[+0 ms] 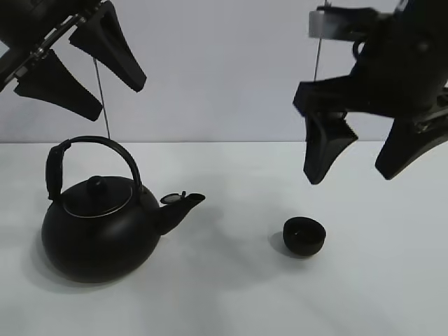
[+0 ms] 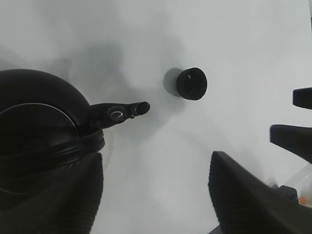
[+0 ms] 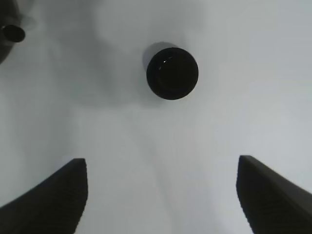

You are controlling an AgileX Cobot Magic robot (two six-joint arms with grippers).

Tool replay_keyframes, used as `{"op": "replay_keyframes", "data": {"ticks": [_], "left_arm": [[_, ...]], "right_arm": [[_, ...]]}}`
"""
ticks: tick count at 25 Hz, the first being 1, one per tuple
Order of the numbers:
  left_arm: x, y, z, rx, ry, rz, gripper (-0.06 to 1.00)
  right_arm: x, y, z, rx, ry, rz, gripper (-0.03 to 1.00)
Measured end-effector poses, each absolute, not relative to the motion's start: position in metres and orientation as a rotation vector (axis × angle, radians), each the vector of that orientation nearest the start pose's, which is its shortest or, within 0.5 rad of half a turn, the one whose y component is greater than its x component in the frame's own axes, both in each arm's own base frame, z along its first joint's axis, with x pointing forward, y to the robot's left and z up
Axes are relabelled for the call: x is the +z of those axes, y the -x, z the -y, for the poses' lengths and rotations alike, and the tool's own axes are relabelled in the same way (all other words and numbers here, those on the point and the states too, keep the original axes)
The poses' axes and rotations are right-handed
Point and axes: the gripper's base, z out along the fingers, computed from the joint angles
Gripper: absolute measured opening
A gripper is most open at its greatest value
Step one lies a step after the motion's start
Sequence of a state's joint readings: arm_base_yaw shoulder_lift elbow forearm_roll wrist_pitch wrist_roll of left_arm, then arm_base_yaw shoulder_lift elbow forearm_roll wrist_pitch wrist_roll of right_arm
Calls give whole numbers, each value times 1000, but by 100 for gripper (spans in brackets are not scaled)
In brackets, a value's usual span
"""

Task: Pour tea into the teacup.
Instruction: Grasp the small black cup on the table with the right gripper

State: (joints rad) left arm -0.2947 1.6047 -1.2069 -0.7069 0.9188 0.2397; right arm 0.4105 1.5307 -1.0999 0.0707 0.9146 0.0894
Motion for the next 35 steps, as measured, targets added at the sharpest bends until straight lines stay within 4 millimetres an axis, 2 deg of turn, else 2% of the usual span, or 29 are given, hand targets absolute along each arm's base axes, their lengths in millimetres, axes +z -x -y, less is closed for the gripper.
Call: {"op": "replay_keyframes", "data": {"ticks": [7, 14, 20, 25, 29, 35], "left_arm": [[279, -301, 141, -892, -258, -2682, 46], [279, -301, 141, -892, -258, -2682, 46], [279, -301, 141, -892, -258, -2682, 46], [279, -301, 141, -892, -258, -2682, 46], [279, -301, 141, -892, -258, -2682, 46], [279, -301, 141, -892, -258, -2682, 46]], "right_arm": [[206, -297, -134, 56, 433, -2869, 58], [173, -311, -140, 42, 445, -2874, 58], [159, -318, -143, 45, 449, -2868, 58], [156, -334, -151, 50, 438, -2871, 58], [145, -344, -157, 61, 421, -2905, 58], [125, -340, -165, 44, 456, -2970, 58]]}}
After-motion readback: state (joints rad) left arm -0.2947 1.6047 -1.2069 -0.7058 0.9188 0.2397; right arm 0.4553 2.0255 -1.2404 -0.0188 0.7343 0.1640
